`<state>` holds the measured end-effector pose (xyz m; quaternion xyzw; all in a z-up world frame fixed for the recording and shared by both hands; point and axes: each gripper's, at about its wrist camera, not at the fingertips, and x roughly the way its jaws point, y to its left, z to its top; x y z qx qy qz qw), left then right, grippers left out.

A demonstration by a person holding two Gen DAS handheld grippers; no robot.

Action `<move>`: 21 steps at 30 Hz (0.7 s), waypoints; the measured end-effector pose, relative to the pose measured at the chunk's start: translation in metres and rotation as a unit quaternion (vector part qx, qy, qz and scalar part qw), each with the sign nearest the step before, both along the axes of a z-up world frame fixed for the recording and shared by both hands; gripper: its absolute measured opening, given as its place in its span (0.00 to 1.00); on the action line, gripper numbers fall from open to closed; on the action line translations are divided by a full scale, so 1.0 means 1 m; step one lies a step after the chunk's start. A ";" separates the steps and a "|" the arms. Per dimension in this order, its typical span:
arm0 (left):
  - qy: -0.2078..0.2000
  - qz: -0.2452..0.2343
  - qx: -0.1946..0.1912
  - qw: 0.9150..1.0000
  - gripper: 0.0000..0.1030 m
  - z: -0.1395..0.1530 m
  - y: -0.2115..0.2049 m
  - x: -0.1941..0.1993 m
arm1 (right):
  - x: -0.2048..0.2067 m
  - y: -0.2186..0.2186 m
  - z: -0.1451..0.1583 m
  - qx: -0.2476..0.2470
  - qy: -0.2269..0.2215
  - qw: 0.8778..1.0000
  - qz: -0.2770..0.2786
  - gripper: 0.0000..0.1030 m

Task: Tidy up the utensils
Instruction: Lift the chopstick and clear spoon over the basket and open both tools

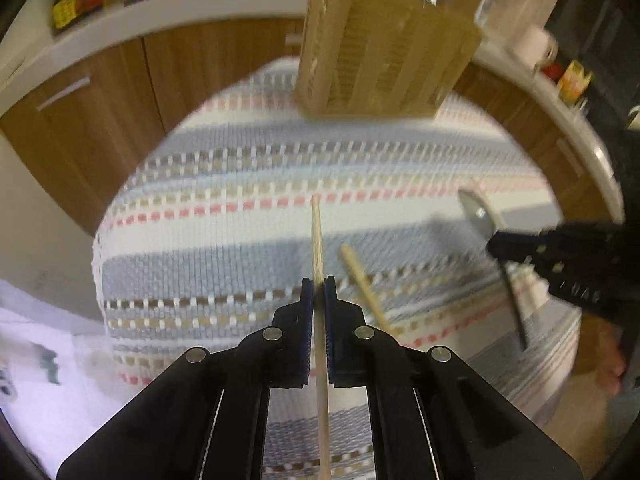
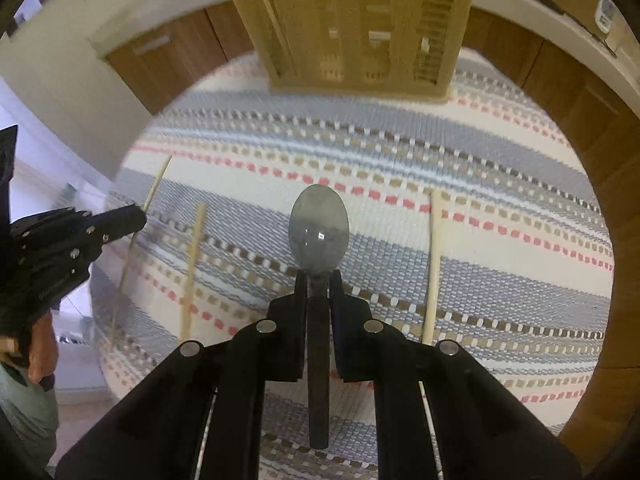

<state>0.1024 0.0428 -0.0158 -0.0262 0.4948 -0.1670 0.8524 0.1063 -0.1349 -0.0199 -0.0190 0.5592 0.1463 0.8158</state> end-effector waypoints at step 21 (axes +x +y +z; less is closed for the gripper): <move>-0.307 0.058 -0.131 0.941 0.03 0.150 -0.003 0.012 | 0.020 -0.017 0.134 0.047 -0.272 0.961 -0.012 0.09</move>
